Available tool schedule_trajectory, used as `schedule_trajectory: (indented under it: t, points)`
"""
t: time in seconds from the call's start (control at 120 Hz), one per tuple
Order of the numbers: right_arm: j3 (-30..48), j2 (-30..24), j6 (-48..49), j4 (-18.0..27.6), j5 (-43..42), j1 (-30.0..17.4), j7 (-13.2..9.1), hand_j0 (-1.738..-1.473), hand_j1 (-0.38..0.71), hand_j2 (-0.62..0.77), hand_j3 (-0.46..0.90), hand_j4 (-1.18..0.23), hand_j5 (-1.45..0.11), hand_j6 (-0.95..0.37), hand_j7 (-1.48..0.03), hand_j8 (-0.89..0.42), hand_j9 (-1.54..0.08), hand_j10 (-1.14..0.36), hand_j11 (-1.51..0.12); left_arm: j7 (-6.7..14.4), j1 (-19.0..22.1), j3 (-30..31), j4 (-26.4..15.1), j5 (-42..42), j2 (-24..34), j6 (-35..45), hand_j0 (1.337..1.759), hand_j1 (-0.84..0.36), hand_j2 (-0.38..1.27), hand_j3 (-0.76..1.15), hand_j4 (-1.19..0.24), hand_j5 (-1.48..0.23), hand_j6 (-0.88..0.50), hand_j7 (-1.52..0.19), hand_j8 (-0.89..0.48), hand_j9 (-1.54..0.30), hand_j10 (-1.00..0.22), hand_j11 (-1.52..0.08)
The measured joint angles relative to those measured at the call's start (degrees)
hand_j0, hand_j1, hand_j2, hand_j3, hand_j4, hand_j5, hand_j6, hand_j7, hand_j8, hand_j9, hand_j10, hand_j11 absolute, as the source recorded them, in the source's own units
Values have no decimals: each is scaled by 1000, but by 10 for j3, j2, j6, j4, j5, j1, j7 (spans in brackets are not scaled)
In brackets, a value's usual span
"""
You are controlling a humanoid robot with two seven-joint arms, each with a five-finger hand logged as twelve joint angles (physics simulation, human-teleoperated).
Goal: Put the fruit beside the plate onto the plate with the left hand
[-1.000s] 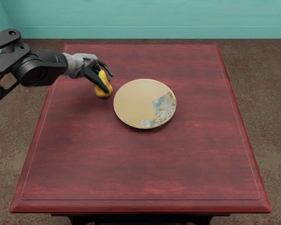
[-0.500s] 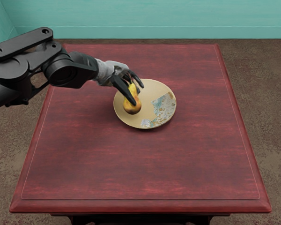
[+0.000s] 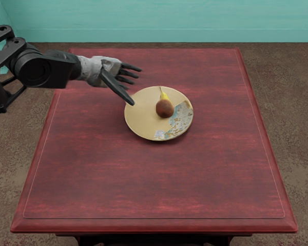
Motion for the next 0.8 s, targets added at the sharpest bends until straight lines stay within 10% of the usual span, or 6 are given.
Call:
schedule_trajectory:
  t: [0.4, 0.8]
  points:
    - [0, 0, 0, 0, 0, 0, 0, -1658, -349, 0, 0, 0, 0, 0, 0, 0, 0, 0, 0, -2, 134, -47, 1, -156, 213, -164, 1658, 310, 9, 0, -33, -44, -32, -44, -30, -44, -31, -44]
    - [0, 0, 0, 0, 0, 1, 0, -1658, -349, 0, 0, 0, 0, 0, 0, 0, 0, 0, 0, -2, 164, -48, 12, -237, 318, -168, 1658, 322, 4, 0, -21, -30, -21, -30, -21, -30, -21, -30]
